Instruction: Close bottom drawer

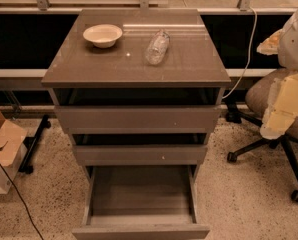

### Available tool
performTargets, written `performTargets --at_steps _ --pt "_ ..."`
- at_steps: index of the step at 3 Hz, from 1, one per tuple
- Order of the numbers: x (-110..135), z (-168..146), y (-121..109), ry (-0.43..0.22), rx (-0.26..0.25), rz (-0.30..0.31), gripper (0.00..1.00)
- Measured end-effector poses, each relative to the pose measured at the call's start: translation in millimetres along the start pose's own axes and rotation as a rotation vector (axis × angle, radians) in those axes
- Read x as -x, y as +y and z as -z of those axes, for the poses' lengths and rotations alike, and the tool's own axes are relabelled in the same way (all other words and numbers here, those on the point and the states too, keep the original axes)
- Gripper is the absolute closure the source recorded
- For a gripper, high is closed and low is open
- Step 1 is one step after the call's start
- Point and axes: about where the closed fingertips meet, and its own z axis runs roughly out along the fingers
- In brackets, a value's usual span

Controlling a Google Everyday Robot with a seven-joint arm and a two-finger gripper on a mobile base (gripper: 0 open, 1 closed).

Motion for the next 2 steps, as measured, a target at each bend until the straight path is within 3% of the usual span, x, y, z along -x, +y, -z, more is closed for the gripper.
performTargets --at_steps 1,2 --pt "0.0 0.0 0.0 0.000 0.000 0.000 0.00" --pt "0.8 1.4 -0.4 -0.002 -0.007 0.001 0.08"
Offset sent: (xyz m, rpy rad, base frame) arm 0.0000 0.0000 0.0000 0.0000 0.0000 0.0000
